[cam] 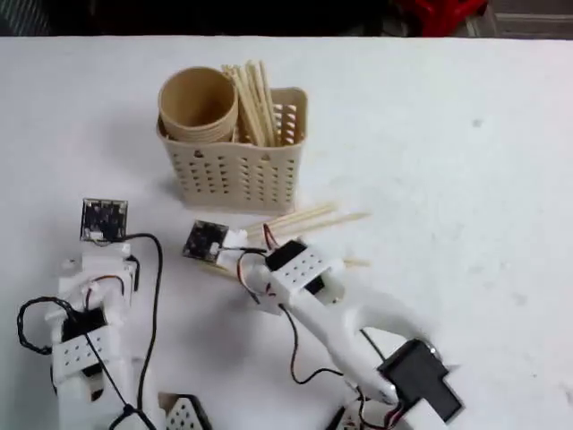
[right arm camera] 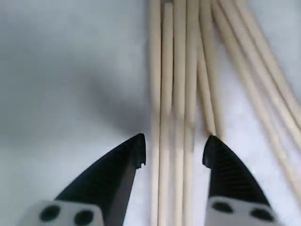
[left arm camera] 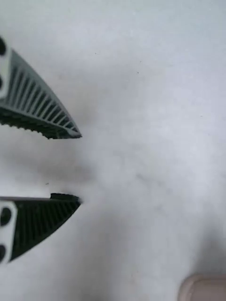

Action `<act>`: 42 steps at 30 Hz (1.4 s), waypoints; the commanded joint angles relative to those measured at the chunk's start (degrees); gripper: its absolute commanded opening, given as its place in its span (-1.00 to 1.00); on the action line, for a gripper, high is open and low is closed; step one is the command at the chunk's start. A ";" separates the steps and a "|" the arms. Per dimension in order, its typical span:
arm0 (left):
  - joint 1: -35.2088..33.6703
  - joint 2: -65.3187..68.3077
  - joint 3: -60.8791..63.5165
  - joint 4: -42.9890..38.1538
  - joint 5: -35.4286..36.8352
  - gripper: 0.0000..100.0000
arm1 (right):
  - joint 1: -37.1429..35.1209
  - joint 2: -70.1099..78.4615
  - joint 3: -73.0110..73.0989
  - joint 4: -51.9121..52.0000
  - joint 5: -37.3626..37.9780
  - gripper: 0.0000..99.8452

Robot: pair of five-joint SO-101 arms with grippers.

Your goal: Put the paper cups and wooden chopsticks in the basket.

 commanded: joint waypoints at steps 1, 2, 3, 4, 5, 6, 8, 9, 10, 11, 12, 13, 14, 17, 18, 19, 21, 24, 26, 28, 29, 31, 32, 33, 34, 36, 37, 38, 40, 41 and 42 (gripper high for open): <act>0.66 -0.92 -0.18 -1.05 -0.53 -0.59 | 0.84 0.57 -0.09 -0.84 0.62 -0.75; 0.66 -0.92 -0.18 -1.05 -0.53 -0.59 | 0.84 0.57 0.00 -0.75 0.62 -0.77; 0.66 -0.92 -0.18 -1.05 -0.53 -0.59 | 0.84 0.66 0.00 -0.66 0.62 -0.78; 0.66 -0.92 -0.18 -1.05 -0.53 -0.59 | 0.84 0.84 0.09 -0.66 0.62 -0.78; 0.66 -0.92 -0.18 -1.05 -0.53 -0.59 | 0.84 0.92 0.18 -0.66 0.62 -0.78; 0.66 -0.92 -0.18 -1.05 -0.53 -0.59 | 0.84 0.92 0.18 -0.57 0.62 -0.78; 0.66 -0.92 -0.18 -1.05 -0.53 -0.59 | 0.84 0.66 0.18 -0.57 0.62 -0.80; 0.66 -0.92 -0.18 -1.05 -0.53 -0.59 | 0.84 0.57 0.18 -0.48 0.53 -0.81; 0.66 -0.92 -0.18 -1.05 -0.53 -0.59 | 0.92 0.48 0.18 -0.48 0.53 -0.83; 0.66 -0.92 -0.18 -1.05 -0.53 -0.59 | 1.19 0.48 0.18 -0.48 0.53 -0.85; 0.66 -0.92 -0.18 -1.05 -0.53 -0.59 | 1.54 0.48 0.18 -0.48 0.53 -0.87; 0.66 -0.92 -0.18 -1.05 -0.53 -0.59 | 2.07 0.40 0.18 -0.48 0.53 -0.88; 0.66 -0.92 -0.18 -1.05 -0.53 -0.59 | 2.77 0.40 0.09 -0.48 0.53 -0.89; 0.66 -0.92 -0.18 -1.05 -0.53 -0.59 | 4.26 -1.36 0.18 -0.40 0.53 -0.89; 0.66 -0.92 -0.18 -1.05 -0.53 -0.59 | 4.62 -2.42 0.26 0.22 0.35 -0.90; 0.66 -0.92 -0.18 -1.05 -0.53 -0.59 | 4.70 -3.56 0.26 1.10 -0.44 -0.90; 0.66 -0.92 -0.18 -1.05 -0.53 -0.59 | 4.70 -6.11 0.35 2.51 -1.58 -0.90; 0.66 -0.92 -0.18 -1.14 -0.53 -0.59 | 4.62 -9.63 1.85 3.21 -1.85 -0.90; 0.66 -0.92 -0.18 -1.14 -0.53 -0.59 | 4.62 -12.00 3.16 3.21 -1.85 -0.90; 0.66 -0.92 -0.18 -1.14 -0.53 -0.59 | 4.62 -14.55 4.31 3.30 -1.85 -0.90; 0.66 -0.92 -0.18 -1.14 -0.53 -0.59 | 4.62 -15.96 4.84 3.56 -1.85 -0.90; 0.66 -0.92 -0.18 -1.14 -0.53 -0.59 | 4.70 -19.38 5.71 3.91 -1.85 -0.90; 0.66 -0.92 -0.18 -1.14 -0.53 -0.59 | 4.79 -21.32 5.89 4.79 -1.85 -0.90; 0.66 -0.92 -0.18 -1.14 -0.53 -0.59 | 4.79 -23.34 5.98 5.93 -1.85 -0.90; 0.66 -0.92 -0.18 -1.14 -0.53 -0.59 | 5.05 -25.54 5.98 7.16 -1.85 -0.90; 0.66 -0.92 -0.18 -1.14 -0.53 -0.59 | 5.85 -30.02 6.07 9.19 -2.37 -0.89; 0.66 -0.92 -0.18 -1.14 -0.53 -0.59 | 6.46 -32.31 6.07 9.89 -3.25 -0.89; 0.66 -0.92 -0.18 -1.14 -0.53 -0.59 | 7.08 -34.59 6.07 10.33 -4.04 -0.90; 0.66 -0.92 -0.18 -1.14 -0.53 -0.59 | 8.13 -39.34 5.80 10.42 -5.54 -0.90; 0.66 -0.92 -0.18 -1.14 -0.53 -0.59 | 8.48 -41.89 5.54 10.42 -6.68 -0.90; 0.66 -0.92 -0.18 -1.14 -0.53 -0.59 | 8.66 -44.62 4.84 10.42 -7.91 -0.90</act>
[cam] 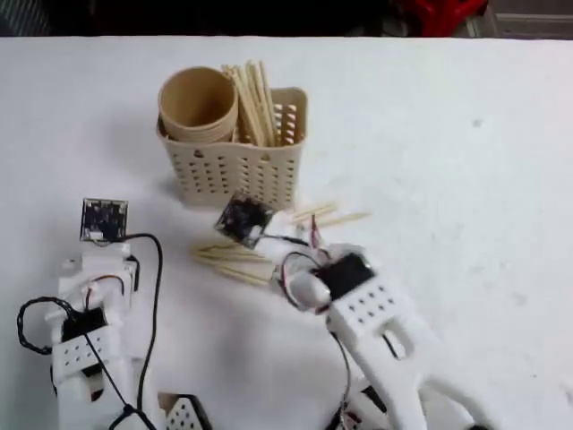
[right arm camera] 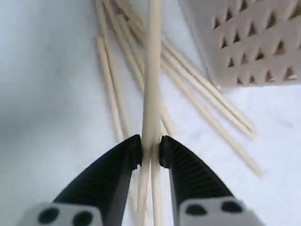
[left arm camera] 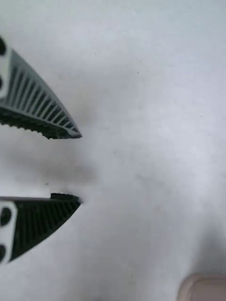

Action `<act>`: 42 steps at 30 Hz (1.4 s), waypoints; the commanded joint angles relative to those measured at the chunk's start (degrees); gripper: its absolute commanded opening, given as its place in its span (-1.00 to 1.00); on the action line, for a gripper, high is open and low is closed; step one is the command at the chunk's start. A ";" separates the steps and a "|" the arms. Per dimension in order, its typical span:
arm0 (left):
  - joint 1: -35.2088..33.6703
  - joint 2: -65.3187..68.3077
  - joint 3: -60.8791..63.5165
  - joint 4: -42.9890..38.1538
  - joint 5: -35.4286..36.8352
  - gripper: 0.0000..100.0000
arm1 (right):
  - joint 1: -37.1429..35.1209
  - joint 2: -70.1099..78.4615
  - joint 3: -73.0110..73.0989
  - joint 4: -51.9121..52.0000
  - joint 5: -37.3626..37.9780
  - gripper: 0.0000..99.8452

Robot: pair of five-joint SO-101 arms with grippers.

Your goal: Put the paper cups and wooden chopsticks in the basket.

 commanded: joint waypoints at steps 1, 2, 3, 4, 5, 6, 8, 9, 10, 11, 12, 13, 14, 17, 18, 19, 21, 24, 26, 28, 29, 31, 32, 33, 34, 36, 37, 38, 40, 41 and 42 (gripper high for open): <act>0.66 -0.92 -0.18 -1.14 -0.53 -0.59 | 1.27 -10.07 -2.64 0.31 -4.22 -0.90; 0.66 -0.92 -0.18 -1.14 -0.53 -0.59 | 1.27 -12.70 -3.78 0.31 -5.63 -0.90; 0.66 -0.92 -0.18 -1.14 -0.53 -0.59 | 1.27 -14.81 -5.27 0.31 -6.95 -0.90; 0.66 -0.92 -0.18 -1.14 -0.53 -0.59 | 1.27 -16.66 -7.03 0.31 -8.18 -0.90; 0.66 -0.92 -0.18 -1.14 -0.53 -0.59 | 1.27 -18.07 -8.79 0.40 -9.14 -0.91; 0.66 -0.92 -0.18 -1.14 -0.53 -0.59 | 1.27 -18.59 -10.55 0.40 -9.67 -0.94; 0.66 -0.92 -0.18 -1.14 -0.53 -0.59 | 1.36 -18.42 -14.42 1.19 -10.29 -0.97; 0.66 -0.92 -0.18 -1.14 -0.53 -0.59 | 1.36 -17.89 -16.26 1.80 -10.29 -0.96; 0.66 -0.92 -0.18 -1.14 -0.53 -0.59 | 1.36 -17.10 -18.20 2.24 -10.29 -0.96; 0.66 -0.92 -0.18 -1.14 -0.53 -0.59 | 1.36 -16.31 -20.22 2.59 -10.29 -0.97; 0.66 -0.92 -0.18 -1.14 -0.53 -0.59 | 1.36 -15.43 -22.07 2.59 -10.46 -0.97; 0.66 -0.92 -0.18 -1.14 -0.53 -0.59 | 1.36 -14.46 -23.91 2.33 -11.08 -0.97; 0.66 -0.92 -0.18 -1.14 -0.53 -0.59 | 1.36 -13.41 -26.20 1.63 -11.69 -0.97; 0.66 -0.92 -0.18 -1.14 -0.53 -0.59 | 1.36 -9.45 -32.09 -3.91 -14.24 -0.97; 0.66 -0.92 -0.18 -1.14 -0.53 -0.59 | 1.36 -8.04 -33.67 -6.46 -15.12 -0.97; 0.66 -0.92 -0.18 -1.14 -0.53 -0.59 | 1.36 -6.37 -35.08 -9.45 -15.91 -0.97; 0.66 -0.92 -0.18 -1.14 -0.53 -0.59 | 1.36 -3.30 -36.92 -16.31 -17.41 -0.97; 0.66 -0.92 -0.18 -1.14 -0.53 -0.59 | 1.36 1.45 -37.63 -27.47 -17.58 -0.97; 0.66 -0.92 -0.18 -1.14 -0.53 -0.59 | 1.36 4.97 -37.63 -33.54 -17.49 -0.97; 0.66 -0.92 -0.18 -1.14 -0.53 -0.59 | 2.42 8.48 -37.71 -36.88 -17.49 -0.97; 0.66 -0.92 -0.18 -1.14 -0.53 -0.59 | 3.30 10.15 -37.71 -37.76 -17.49 -0.97; 0.66 -0.92 -0.18 -1.14 -0.53 -0.59 | 5.23 13.23 -37.71 -39.25 -17.49 -0.97; 0.66 -0.92 -0.18 -1.14 -0.53 -0.59 | 6.55 14.73 -37.71 -39.52 -17.85 -0.97; 0.66 -0.92 -0.18 -1.14 -0.53 -0.59 | 7.78 15.96 -37.71 -39.69 -18.02 -0.96; 0.66 -0.92 -0.18 -1.14 -0.53 -0.59 | 8.84 17.19 -37.71 -39.69 -18.02 -0.96; 0.66 -0.92 -0.18 -1.14 -0.53 -0.59 | 10.15 18.95 -37.45 -39.69 -18.02 -0.96; 0.66 -0.92 -0.18 -1.14 -0.53 -0.59 | 10.42 19.74 -37.36 -39.52 -18.02 -0.96; 0.66 -0.92 -0.18 -1.14 -0.53 -0.59 | 10.33 20.53 -37.27 -39.25 -18.02 -0.96; 0.66 -0.92 -0.18 -1.14 -0.53 -0.59 | 10.07 21.85 -36.92 -38.99 -18.02 -0.96; 0.66 -0.92 -0.18 -1.14 -0.53 -0.59 | 10.07 22.20 -36.31 -38.99 -18.02 -0.96; 0.66 -0.92 -0.18 -1.14 -0.53 -0.59 | 9.89 22.37 -35.60 -39.16 -18.02 -0.96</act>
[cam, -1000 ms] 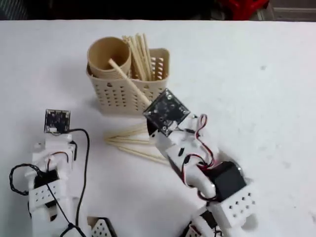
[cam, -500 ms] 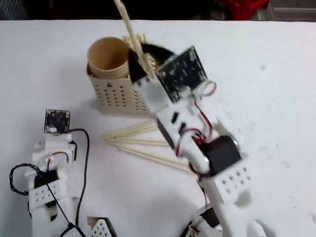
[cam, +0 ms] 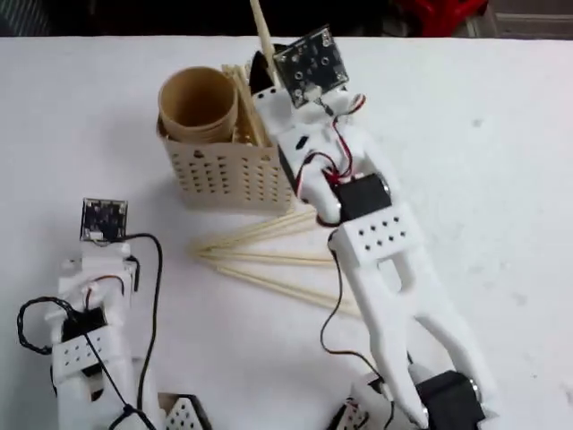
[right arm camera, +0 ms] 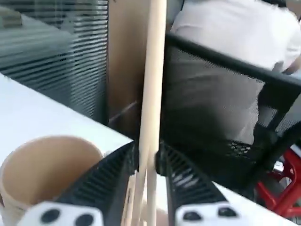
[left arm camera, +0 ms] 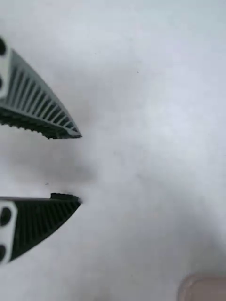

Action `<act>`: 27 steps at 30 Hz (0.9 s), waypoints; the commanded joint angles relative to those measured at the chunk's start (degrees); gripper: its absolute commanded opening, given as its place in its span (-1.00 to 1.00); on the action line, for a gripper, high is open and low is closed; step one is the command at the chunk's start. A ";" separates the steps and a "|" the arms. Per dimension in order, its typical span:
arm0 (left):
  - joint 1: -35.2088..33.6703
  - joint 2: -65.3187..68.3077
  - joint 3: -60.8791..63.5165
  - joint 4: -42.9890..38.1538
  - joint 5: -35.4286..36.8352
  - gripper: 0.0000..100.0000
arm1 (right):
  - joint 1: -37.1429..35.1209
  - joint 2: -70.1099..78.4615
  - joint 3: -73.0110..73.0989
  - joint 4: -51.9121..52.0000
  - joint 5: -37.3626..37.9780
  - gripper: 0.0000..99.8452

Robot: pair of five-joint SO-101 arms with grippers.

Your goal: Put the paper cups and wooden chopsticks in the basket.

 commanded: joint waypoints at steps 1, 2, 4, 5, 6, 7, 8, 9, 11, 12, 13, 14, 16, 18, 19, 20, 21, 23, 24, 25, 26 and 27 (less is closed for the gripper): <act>0.66 -0.92 -0.18 -1.14 -0.53 -0.59 | 0.13 0.31 -0.70 -0.66 -0.53 -0.96; 0.66 -0.92 -0.18 -1.14 -0.53 -0.59 | 0.04 0.31 -0.35 -0.48 -0.53 -0.96; 0.66 -0.92 -0.18 -1.14 -0.53 -0.59 | 0.13 0.31 0.70 -0.48 -0.53 -0.93; 0.66 -0.92 -0.18 -1.14 -0.53 -0.59 | 0.13 0.31 0.97 -0.48 -0.53 -0.89; 0.66 -0.92 -0.18 -1.14 -0.53 -0.59 | 0.13 0.31 1.14 -0.48 -0.62 -0.84; 0.66 -0.92 -0.18 -1.14 -0.53 -0.59 | 0.13 0.31 1.23 -0.48 -1.05 -0.78; 0.66 -0.92 -0.18 -1.14 -0.53 -0.59 | 0.13 0.31 1.32 -0.40 -2.11 -0.73; 0.66 -0.92 -0.18 -1.14 -0.53 -0.59 | 0.13 0.31 1.32 0.31 -3.16 -0.70; 0.66 -0.92 -0.18 -1.14 -0.53 -0.59 | 0.13 0.22 0.88 2.15 -4.31 -0.70; 0.66 -0.92 -0.18 -1.14 -0.53 -0.59 | 0.13 -0.22 0.88 2.77 -4.57 -0.71; 0.66 -0.92 -0.18 -1.14 -0.53 -0.59 | 0.04 -1.19 1.05 3.74 -4.48 -0.72; 0.66 -0.92 -0.18 -1.14 -0.53 -0.59 | -0.04 -2.42 1.23 5.49 -4.48 -0.75; 0.66 -0.92 -0.18 -1.14 -0.53 -0.59 | -0.22 -5.76 1.23 10.77 -4.48 -0.80; 0.66 -0.92 -0.18 -1.14 -0.53 -0.59 | -0.22 -9.98 1.14 19.56 -4.48 -0.87; 0.66 -0.92 -0.18 -1.14 -0.53 -0.59 | -0.22 -12.35 0.97 24.57 -4.40 -0.90; 0.66 -0.92 -0.18 -1.14 -0.53 -0.59 | -0.22 -14.55 0.97 29.14 -4.40 -0.92; 0.66 -0.92 -0.18 -1.14 -0.53 -0.59 | -0.22 -16.48 0.97 33.54 -4.31 -0.93; 0.66 -0.92 -0.18 -1.14 -0.53 -0.59 | -0.40 -19.82 0.97 41.19 -1.58 -0.91; 0.66 -0.92 -0.18 -1.14 -0.53 -0.59 | -1.19 -21.05 0.97 44.18 1.76 -0.90; 0.66 -0.92 -0.18 -1.14 -0.53 -0.59 | -2.42 -21.85 0.97 46.81 4.92 -0.89; 0.66 -0.92 -0.18 -1.14 -0.53 -0.59 | -3.74 -22.29 1.23 49.27 7.74 -0.88; 0.66 -0.92 -0.18 -1.14 -0.53 -0.59 | -5.67 -22.37 1.41 51.74 9.14 -0.86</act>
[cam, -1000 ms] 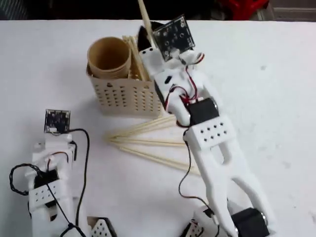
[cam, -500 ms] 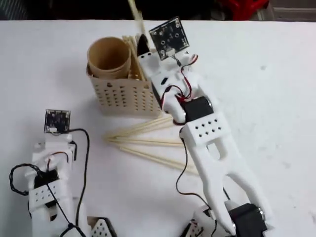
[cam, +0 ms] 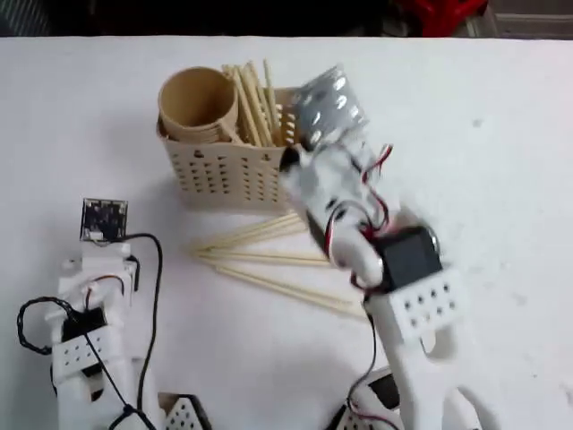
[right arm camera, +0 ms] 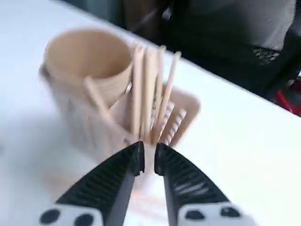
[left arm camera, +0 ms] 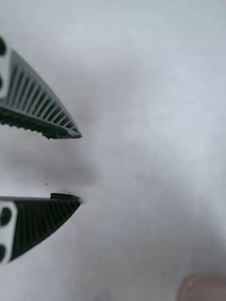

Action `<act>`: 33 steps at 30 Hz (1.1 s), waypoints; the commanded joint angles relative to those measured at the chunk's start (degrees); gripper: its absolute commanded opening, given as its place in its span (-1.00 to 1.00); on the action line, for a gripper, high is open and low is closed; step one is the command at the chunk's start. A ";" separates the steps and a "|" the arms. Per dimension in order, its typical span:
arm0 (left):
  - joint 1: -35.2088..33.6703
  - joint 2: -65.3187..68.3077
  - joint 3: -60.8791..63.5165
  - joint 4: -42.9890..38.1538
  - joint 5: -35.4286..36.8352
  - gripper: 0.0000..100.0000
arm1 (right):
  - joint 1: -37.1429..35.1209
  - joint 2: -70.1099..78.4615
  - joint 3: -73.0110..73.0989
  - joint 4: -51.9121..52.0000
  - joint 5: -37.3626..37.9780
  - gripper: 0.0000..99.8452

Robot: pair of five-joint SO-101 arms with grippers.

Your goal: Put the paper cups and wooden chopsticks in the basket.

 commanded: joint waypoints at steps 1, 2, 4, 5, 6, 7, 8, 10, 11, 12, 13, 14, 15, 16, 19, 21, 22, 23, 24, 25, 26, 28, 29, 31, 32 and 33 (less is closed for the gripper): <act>0.66 -0.92 -0.18 -1.14 -0.53 -0.59 | -5.67 -1.89 -0.44 9.19 7.12 -0.85; 0.66 -0.92 -0.18 -1.14 -0.53 -0.59 | -7.87 -1.27 0.00 11.12 7.91 -0.83; 0.66 -0.92 -0.18 -1.14 -0.53 -0.59 | -12.18 0.66 2.02 13.23 11.16 -0.80; 0.66 -0.92 -0.18 -1.14 -0.53 -0.59 | -13.67 1.80 3.87 12.97 12.40 -0.80; 0.66 -0.92 -0.18 -1.14 -0.53 -0.59 | -14.73 3.21 6.24 11.91 13.45 -0.79; 0.66 -0.92 -0.18 -1.14 -0.53 -0.59 | -15.69 4.88 8.88 10.15 14.24 -0.79; 0.66 -0.92 -0.18 -1.14 -0.53 -0.59 | -16.31 6.55 11.43 8.13 14.86 -0.79; 0.66 -0.92 -0.18 -1.14 -0.53 -0.59 | -16.92 10.07 16.62 2.68 16.26 -0.79; 0.66 -0.92 -0.18 -1.14 -0.53 -0.59 | -17.01 11.74 19.08 -0.22 17.05 -0.79; 0.66 -0.92 -0.18 -1.14 -0.53 -0.59 | -17.01 13.58 21.10 -3.21 17.67 -0.79; 0.66 -0.92 -0.18 -1.14 -0.53 -0.59 | -16.92 15.43 22.95 -6.20 18.37 -0.79; 0.66 -0.92 -0.18 -1.14 -0.53 -0.59 | -16.92 17.19 24.26 -8.66 19.08 -0.79; 0.66 -0.92 -0.18 -1.14 -0.53 -0.59 | -16.92 19.03 25.32 -10.68 19.69 -0.79; 0.66 -0.92 -0.18 -1.14 -0.53 -0.59 | -16.92 20.88 25.85 -12.09 20.04 -0.79; 0.66 -0.92 -0.18 -1.14 -0.53 -0.59 | -16.92 26.15 25.85 -14.02 20.22 -0.79; 0.66 -0.92 -0.18 -1.14 -0.53 -0.59 | -16.92 29.14 25.85 -15.16 21.27 -0.79; 0.66 -0.92 -0.18 -1.14 -0.53 -0.59 | -16.92 30.46 25.85 -15.87 21.80 -0.79; 0.66 -0.92 -0.18 -1.14 -0.53 -0.59 | -16.84 31.52 25.85 -16.40 22.07 -0.79; 0.66 -0.92 -0.18 -1.14 -0.53 -0.59 | -16.75 32.48 25.85 -16.75 22.07 -0.79; 0.66 -0.92 -0.18 -1.14 -0.53 -0.59 | -16.75 33.45 25.85 -17.01 22.07 -0.79; 0.66 -0.92 -0.18 -1.14 -0.53 -0.59 | -16.84 34.15 25.76 -17.01 22.07 -0.79; 0.66 -0.92 -0.18 -1.14 -0.53 -0.59 | -16.84 35.12 25.76 -17.80 22.07 -0.79; 0.66 -0.92 -0.18 -1.14 -0.53 -0.59 | -16.75 35.65 25.76 -17.80 22.07 -0.79; 0.66 -0.92 -0.18 -1.14 -0.53 -0.59 | -16.75 36.09 25.76 -17.89 22.07 -0.80; 0.66 -0.92 -0.18 -1.14 -0.53 -0.59 | -16.75 36.26 25.76 -17.89 22.07 -0.80; 0.66 -0.92 -0.18 -1.14 -0.53 -0.59 | -16.75 36.26 25.76 -17.89 22.07 -0.80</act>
